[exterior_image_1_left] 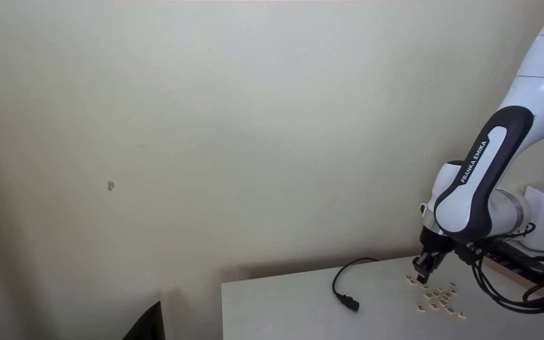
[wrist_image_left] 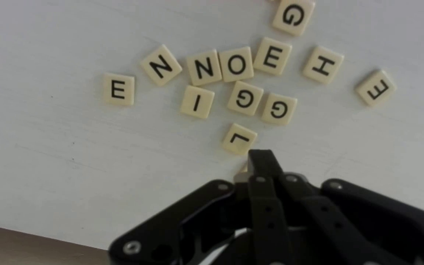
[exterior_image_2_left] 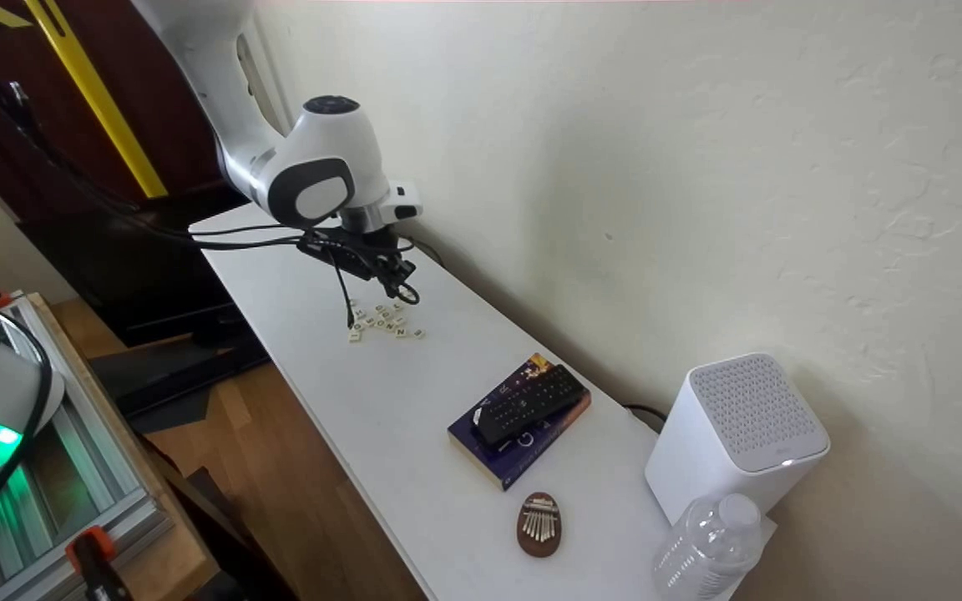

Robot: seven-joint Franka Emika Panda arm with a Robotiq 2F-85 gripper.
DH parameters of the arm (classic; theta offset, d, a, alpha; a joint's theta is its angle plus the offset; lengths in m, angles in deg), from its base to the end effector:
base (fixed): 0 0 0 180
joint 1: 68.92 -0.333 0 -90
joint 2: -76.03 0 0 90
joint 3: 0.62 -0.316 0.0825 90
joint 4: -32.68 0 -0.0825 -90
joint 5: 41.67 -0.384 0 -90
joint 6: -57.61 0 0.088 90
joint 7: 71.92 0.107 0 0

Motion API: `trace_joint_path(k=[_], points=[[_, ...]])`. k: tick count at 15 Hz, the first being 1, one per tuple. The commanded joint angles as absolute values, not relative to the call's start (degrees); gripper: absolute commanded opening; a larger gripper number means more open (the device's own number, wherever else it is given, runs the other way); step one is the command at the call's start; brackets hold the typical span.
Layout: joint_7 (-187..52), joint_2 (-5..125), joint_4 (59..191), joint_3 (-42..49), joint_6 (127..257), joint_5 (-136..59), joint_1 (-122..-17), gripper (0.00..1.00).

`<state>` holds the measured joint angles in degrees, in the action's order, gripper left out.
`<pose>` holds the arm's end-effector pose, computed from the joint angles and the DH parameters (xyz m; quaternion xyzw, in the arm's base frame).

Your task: Align 3 letters in a straight line

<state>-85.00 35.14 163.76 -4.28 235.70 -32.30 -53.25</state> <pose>0.4956 -0.0874 0.0533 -0.9950 -0.0818 -0.0571 0.0009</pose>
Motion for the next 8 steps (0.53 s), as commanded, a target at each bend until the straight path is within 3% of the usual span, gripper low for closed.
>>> trace_joint_path(k=[1,8], points=[[-85.06,33.71,162.41,-5.51,234.79,-33.75,-51.46,0.0],[-84.92,32.34,161.41,-5.59,233.87,-33.99,-50.53,0.0]])
